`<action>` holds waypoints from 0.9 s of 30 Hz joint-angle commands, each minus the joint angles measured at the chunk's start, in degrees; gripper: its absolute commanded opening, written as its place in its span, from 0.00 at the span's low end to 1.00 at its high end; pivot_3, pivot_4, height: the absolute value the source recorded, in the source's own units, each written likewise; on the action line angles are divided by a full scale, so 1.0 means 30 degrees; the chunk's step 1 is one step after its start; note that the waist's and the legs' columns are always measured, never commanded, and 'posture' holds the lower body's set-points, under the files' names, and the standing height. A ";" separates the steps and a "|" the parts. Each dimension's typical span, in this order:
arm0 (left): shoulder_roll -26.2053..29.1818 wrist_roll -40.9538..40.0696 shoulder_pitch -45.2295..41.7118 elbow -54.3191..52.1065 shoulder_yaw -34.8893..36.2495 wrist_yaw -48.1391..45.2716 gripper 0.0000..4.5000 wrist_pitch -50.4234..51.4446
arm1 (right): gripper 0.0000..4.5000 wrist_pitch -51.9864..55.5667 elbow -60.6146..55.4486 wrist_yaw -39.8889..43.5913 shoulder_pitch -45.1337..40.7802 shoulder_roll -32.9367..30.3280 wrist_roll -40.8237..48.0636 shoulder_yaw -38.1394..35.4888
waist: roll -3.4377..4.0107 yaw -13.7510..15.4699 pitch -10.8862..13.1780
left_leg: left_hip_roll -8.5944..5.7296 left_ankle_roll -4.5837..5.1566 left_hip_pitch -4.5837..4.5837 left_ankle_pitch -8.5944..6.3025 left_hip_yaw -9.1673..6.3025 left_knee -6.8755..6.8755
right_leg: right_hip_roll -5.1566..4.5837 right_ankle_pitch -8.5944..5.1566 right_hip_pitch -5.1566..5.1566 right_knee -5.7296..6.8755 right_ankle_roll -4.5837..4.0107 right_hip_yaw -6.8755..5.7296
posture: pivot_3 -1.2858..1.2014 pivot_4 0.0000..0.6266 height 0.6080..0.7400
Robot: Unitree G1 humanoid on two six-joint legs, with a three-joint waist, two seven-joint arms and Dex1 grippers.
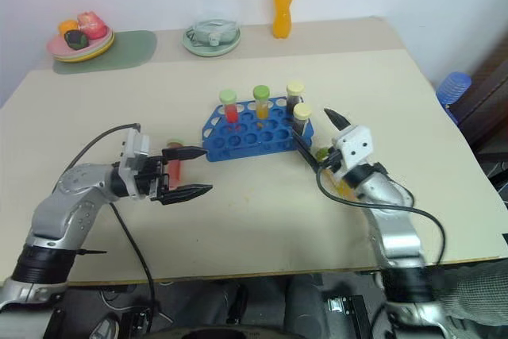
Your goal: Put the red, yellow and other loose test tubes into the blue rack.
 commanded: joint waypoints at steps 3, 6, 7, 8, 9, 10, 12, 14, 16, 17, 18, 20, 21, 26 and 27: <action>-0.0205 0.0223 -0.0457 0.0218 -0.0252 -0.0457 1.00 -0.0461 | 0.95 1.4226 -0.5926 -0.1438 -0.0755 -0.3536 0.3070 -0.2135 | -0.0002 0.0199 -0.0001 | 0.0002 0.0006 -0.0001 -0.0004 0.0006 0.0007 | -0.0009 0.0000 0.0006 -0.0015 0.0000 0.0002 | 0.52 0.24 1.00; -0.0215 0.0324 -0.0608 0.0406 -0.0429 -0.0897 1.00 -0.0583 | 0.95 1.9961 -0.5186 -0.0998 -0.2849 -0.4604 0.4822 -0.2701 | -0.0008 0.0307 0.0003 | 0.0003 0.0012 -0.0013 -0.0007 0.0012 0.0015 | -0.0023 0.0000 0.0009 -0.0026 0.0000 -0.0002 | 0.52 0.24 1.00; -0.0189 0.0398 -0.0665 0.0489 -0.0485 -0.1066 1.00 -0.0652 | 0.95 2.1204 -0.4709 -0.0888 -0.3498 -0.4909 0.5026 -0.2586 | -0.0008 0.0334 0.0003 | 0.0003 0.0015 -0.0022 -0.0008 0.0019 0.0028 | -0.0028 0.0000 0.0015 -0.0037 0.0001 -0.0001 | 0.52 0.24 1.00; -0.0143 0.0535 -0.0721 0.0588 -0.0559 -0.1209 1.00 -0.0772 | 0.95 2.2601 -0.3929 -0.1149 -0.4367 -0.4722 0.5049 -0.2630 | -0.0009 0.0335 0.0003 | 0.0002 0.0023 -0.0031 -0.0012 0.0018 0.0034 | -0.0030 0.0001 0.0015 -0.0044 0.0001 -0.0005 | 0.52 0.24 1.00; -0.0129 0.0626 -0.0761 0.0643 -0.0605 -0.1276 1.00 -0.0847 | 0.95 2.3464 -0.3360 -0.1414 -0.5033 -0.4558 0.4971 -0.2597 | -0.0010 0.0341 0.0003 | 0.0002 0.0030 -0.0031 -0.0017 0.0018 0.0037 | -0.0032 0.0000 0.0017 -0.0045 0.0001 -0.0006 | 0.52 0.24 1.00; -0.0161 0.0652 -0.0798 0.0669 -0.0622 -0.1285 1.00 -0.0873 | 0.95 2.4192 -0.2859 -0.1421 -0.5648 -0.4532 0.5051 -0.2429 | -0.0010 0.0372 0.0003 | 0.0002 0.0032 -0.0036 -0.0018 0.0018 0.0039 | -0.0034 0.0001 0.0019 -0.0052 0.0001 -0.0010 | 0.52 0.24 1.00; -0.0258 0.0652 -0.0807 0.0650 -0.0616 -0.1290 1.00 -0.0855 | 0.95 2.5222 -0.2234 -0.1423 -0.6543 -0.4564 0.5043 -0.1982 | -0.0011 0.0378 0.0003 | 0.0001 0.0037 -0.0057 -0.0020 0.0009 0.0041 | -0.0039 0.0001 0.0012 -0.0058 0.0001 -0.0024 | 0.52 0.24 1.00; -0.0325 0.0667 -0.0747 0.0610 -0.0617 -0.1290 1.00 -0.0831 | 0.95 2.6160 -0.1417 -0.1427 -0.7428 -0.4338 0.5000 -0.1615 | -0.0011 0.0325 0.0003 | 0.0000 0.0039 -0.0115 -0.0022 0.0009 0.0052 | -0.0040 0.0002 -0.0031 -0.0060 0.0004 -0.0026 | 0.52 0.24 1.00; -0.0371 0.0714 -0.0661 0.0628 -0.0608 -0.1276 1.00 -0.0845 | 0.95 2.6703 -0.0741 -0.1449 -0.8050 -0.4169 0.4892 -0.1265 | -0.0011 0.0314 0.0003 | 0.0000 0.0039 -0.0162 -0.0021 0.0012 0.0070 | -0.0041 0.0004 -0.0076 -0.0052 0.0006 -0.0026 | 0.52 0.24 1.00; -0.0372 0.0751 -0.0565 0.0598 -0.0608 -0.1276 1.00 -0.0878 | 0.95 2.6956 -0.0377 -0.1457 -0.8339 -0.4112 0.4823 -0.1020 | -0.0011 0.0309 0.0003 | 0.0001 0.0038 -0.0188 -0.0021 0.0012 0.0084 | -0.0042 0.0004 -0.0101 -0.0038 0.0007 -0.0027 | 0.52 0.24 1.00; -0.0416 0.0709 -0.0476 0.0527 -0.0565 -0.1193 1.00 -0.0824 | 0.95 2.7012 -0.0082 -0.1482 -0.8569 -0.4096 0.4719 -0.0665 | -0.0011 0.0304 0.0003 | 0.0001 0.0037 -0.0223 -0.0020 0.0012 0.0101 | -0.0042 0.0004 -0.0137 -0.0019 0.0006 -0.0027 | 0.52 0.24 1.00; -0.0479 0.0648 -0.0380 0.0421 -0.0516 -0.1077 1.00 -0.0740 | 0.95 2.7060 0.0246 -0.1488 -0.8823 -0.4124 0.4610 -0.0246 | -0.0011 0.0300 0.0003 | -0.0001 0.0036 -0.0282 -0.0020 0.0015 0.0129 | -0.0044 0.0005 -0.0197 -0.0003 0.0007 -0.0027 | 0.52 0.24 1.00; -0.0471 0.0642 -0.0320 0.0344 -0.0514 -0.1060 1.00 -0.0731 | 0.95 2.7185 0.0431 -0.1482 -0.9015 -0.4087 0.4611 -0.0032 | -0.0011 0.0304 0.0003 | -0.0003 0.0036 -0.0285 -0.0020 0.0018 0.0129 | -0.0044 0.0005 -0.0201 -0.0002 0.0007 -0.0027 | 0.52 0.24 1.00; -0.0468 0.0630 0.0003 0.0012 -0.0417 -0.0824 1.00 -0.0723 | 0.90 2.7053 0.1234 -0.1257 -0.9608 -0.4264 0.4558 0.1576 | -0.0013 0.0306 0.0002 | -0.0007 0.0036 -0.0288 -0.0019 0.0018 0.0138 | -0.0044 0.0006 -0.0200 -0.0001 0.0008 -0.0028 | 0.52 0.24 1.00; -0.0449 0.0605 0.0095 -0.0081 -0.0401 -0.0778 1.00 -0.0710 | 0.84 2.6806 0.1471 -0.1216 -0.9525 -0.4207 0.4502 0.1766 | -0.0013 0.0307 0.0001 | -0.0007 0.0036 -0.0288 -0.0019 0.0017 0.0138 | -0.0043 0.0006 -0.0200 -0.0002 0.0008 -0.0030 | 0.52 0.24 1.00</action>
